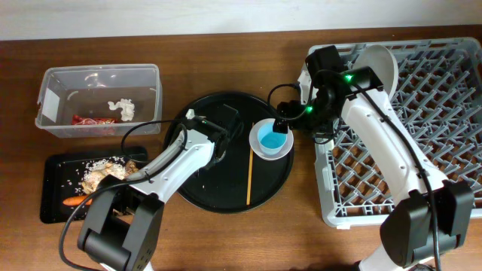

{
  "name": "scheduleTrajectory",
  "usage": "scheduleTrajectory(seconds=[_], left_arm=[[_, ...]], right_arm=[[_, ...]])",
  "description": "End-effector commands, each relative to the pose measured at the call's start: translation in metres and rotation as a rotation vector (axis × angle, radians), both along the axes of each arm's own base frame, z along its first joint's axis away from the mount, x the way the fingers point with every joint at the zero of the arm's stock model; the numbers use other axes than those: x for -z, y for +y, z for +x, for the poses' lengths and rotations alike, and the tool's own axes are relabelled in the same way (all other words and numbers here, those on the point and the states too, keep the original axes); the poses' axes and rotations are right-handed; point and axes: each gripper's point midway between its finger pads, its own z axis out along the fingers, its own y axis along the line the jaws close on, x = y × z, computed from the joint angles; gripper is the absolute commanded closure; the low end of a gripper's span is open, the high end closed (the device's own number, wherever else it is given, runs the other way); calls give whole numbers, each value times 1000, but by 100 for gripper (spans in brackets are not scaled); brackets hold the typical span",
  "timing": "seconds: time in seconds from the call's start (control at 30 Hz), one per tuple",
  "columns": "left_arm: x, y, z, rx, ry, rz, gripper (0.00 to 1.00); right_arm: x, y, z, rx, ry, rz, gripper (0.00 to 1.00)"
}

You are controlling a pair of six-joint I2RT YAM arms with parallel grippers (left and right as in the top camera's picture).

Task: Sort waste into correct bins and load items into the dishwasher rack

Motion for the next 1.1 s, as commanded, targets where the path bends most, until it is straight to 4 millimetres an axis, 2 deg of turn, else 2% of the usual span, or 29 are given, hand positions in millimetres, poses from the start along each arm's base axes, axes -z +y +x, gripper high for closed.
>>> scheduleTrajectory(seconds=[0.0,0.03,0.1,0.13,0.2,0.23,0.3,0.33,0.37,0.43,0.5,0.53,0.6,0.73,0.87,0.97,1.07], left_arm=[[-14,-33,-12,15,66,-217,100],[-39,-50,-12,31,35,-355,100],[-82,-54,-8,31,-59,-497,100],[-106,-45,-7,16,-124,-560,100],[-138,-23,-7,-30,-206,-668,100],[-150,-16,-7,-34,-216,-758,100],[-163,-8,-5,-54,-210,-954,100],[-174,-11,-1,-23,-201,-1117,100],[-193,-18,3,42,-193,-1333,100],[-228,-25,4,159,-177,-1657,100],[-249,-26,0,236,-118,-1881,100],[-256,-27,-3,258,-77,-1972,100],[-253,-28,-2,198,-7,-2047,100],[-250,-37,-3,112,87,-2075,100],[-251,-75,-20,133,241,-2078,100],[-251,-88,-28,153,291,-2074,100],[-251,-99,-34,165,334,-2071,100]], right_arm=[[-5,4,2,-19,-15,8,12],[-4,4,1,-19,-10,6,12],[-4,4,-4,-21,12,9,12],[-6,6,-6,-23,17,25,13],[-16,13,-7,-30,6,88,12],[-26,19,-7,-36,-10,142,12],[-63,31,-8,-58,-67,320,12],[-88,37,-11,-90,-106,437,10],[-110,40,-15,-124,-142,532,9],[-136,44,-19,-169,-174,666,7],[-152,49,-23,-208,-173,793,6],[-161,52,-26,-240,-179,864,6],[-181,56,-31,-302,-179,1015,6],[-191,58,-30,-292,-141,1066,5],[-200,59,-33,-300,-105,1113,2],[-206,65,-42,-334,-75,1147,1],[-206,66,-42,-329,-64,1148,0]])
